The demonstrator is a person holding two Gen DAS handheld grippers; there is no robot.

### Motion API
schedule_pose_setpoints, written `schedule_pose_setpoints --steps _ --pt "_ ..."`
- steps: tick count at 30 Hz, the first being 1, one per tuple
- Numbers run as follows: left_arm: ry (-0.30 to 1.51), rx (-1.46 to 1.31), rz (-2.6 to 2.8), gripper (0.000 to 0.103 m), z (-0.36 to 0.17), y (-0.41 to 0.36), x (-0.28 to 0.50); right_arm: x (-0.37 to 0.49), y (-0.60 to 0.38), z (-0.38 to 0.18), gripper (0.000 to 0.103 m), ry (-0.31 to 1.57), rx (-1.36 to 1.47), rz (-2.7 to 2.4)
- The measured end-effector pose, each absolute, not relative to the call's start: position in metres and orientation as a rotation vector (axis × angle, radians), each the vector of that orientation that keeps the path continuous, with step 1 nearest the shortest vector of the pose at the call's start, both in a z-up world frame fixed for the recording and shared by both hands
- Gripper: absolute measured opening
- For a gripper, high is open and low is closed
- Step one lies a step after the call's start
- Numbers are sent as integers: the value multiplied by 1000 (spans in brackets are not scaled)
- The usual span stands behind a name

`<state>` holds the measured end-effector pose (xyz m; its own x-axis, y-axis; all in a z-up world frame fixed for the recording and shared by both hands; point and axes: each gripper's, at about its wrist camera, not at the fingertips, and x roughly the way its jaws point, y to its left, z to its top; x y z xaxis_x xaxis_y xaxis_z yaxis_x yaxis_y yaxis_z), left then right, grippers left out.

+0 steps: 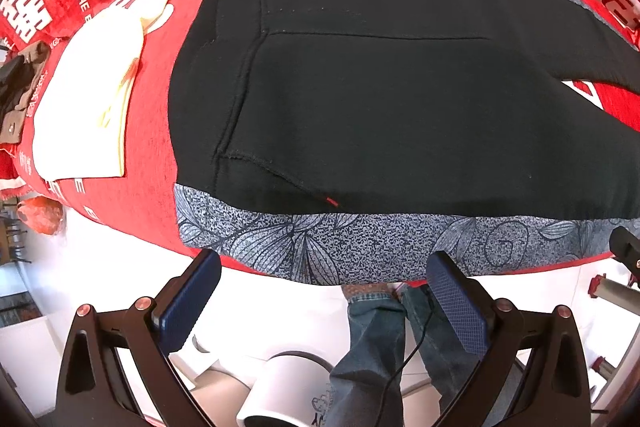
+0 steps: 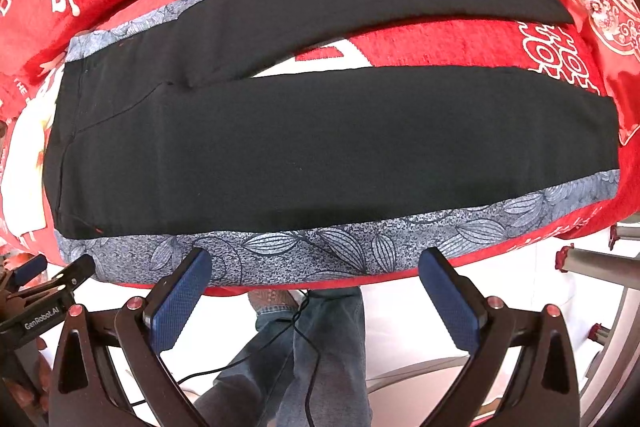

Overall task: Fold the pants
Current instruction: 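Position both grippers open above the hem edge of the black trousers, then grasp the trouser hem with both grippers and lift it up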

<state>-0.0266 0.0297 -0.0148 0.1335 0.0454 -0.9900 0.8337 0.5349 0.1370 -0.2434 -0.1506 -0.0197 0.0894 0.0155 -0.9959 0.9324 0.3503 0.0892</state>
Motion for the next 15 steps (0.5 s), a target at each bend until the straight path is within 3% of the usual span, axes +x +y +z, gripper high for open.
schedule_pose_setpoints --steps 15 --pt "1341 806 -709 103 -19 34 -23 -243 -149 -25 103 1247 1041 -828"
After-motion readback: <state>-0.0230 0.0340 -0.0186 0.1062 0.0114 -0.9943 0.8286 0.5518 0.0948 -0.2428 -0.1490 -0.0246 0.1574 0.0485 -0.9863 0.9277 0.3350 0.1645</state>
